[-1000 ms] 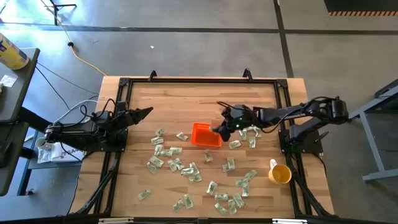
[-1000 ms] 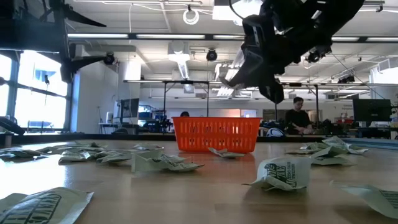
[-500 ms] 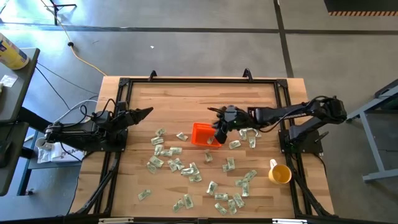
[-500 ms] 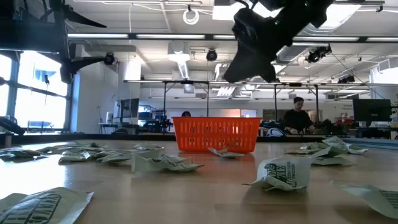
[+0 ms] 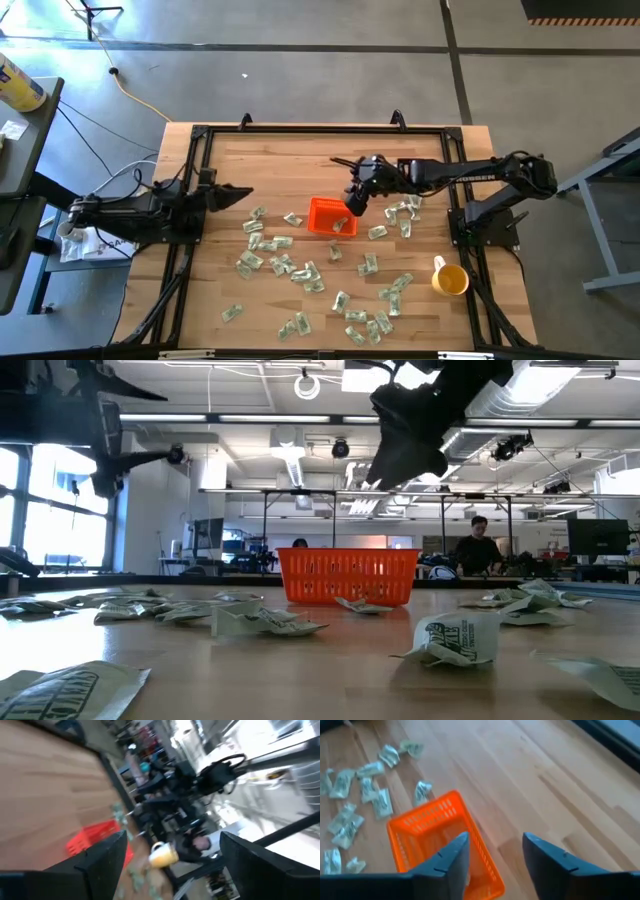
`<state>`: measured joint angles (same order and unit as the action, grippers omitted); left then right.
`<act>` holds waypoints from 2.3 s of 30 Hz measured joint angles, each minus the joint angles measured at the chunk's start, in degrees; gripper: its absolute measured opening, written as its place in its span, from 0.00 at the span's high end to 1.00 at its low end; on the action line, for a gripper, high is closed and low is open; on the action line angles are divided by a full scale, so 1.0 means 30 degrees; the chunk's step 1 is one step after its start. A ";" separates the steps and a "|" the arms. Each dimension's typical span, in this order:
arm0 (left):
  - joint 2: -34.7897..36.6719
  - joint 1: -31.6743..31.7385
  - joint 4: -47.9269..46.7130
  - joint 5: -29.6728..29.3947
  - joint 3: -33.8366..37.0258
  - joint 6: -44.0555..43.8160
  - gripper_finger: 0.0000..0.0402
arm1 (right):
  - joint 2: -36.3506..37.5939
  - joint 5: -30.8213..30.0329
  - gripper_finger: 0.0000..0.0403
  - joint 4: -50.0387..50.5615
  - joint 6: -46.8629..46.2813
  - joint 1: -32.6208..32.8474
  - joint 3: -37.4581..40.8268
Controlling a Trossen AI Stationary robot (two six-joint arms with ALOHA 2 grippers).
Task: Pick and place Stevia / Truvia into bins
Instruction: Put the light green stevia packet into the orange bin
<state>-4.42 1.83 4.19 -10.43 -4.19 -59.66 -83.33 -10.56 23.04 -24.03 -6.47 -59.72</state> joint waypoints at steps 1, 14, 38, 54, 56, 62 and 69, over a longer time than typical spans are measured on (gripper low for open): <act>-0.0479 0.0000 0.0094 0.0142 -0.0013 0.0000 0.17 | 0.0000 0.0098 0.53 0.0194 0.0062 0.0029 0.0000; -1.0980 0.0007 0.0099 0.1259 -0.3913 0.1916 0.31 | 0.0007 -0.0156 0.41 0.2956 0.0011 0.0505 0.0000; -2.5292 0.1763 -0.5180 0.5294 -1.1767 1.8938 0.39 | 0.0066 -0.0878 0.41 0.6201 -0.0993 0.1255 0.0000; -2.7661 0.1770 -0.2961 0.4127 -1.1766 2.1605 0.34 | 0.0066 -0.1548 0.41 0.6150 -0.1066 0.1423 0.0000; -2.7650 0.1766 -0.2897 0.4156 -1.1774 2.1937 0.34 | 0.0066 -0.1757 0.41 0.6150 -0.1165 0.1423 -0.0001; -2.7650 0.1763 -0.3148 0.4195 -1.1774 2.2097 0.34 | 0.0066 -0.1914 0.41 0.6146 -0.1489 0.1409 0.0000; -2.8997 0.1763 -0.3462 0.4688 -1.1767 2.2251 0.34 | 0.0066 -0.2015 0.41 0.6077 -0.1571 0.1414 0.0000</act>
<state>-91.42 7.11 -6.19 3.63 -39.49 7.09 -83.13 -16.60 41.28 -28.74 -2.23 -59.72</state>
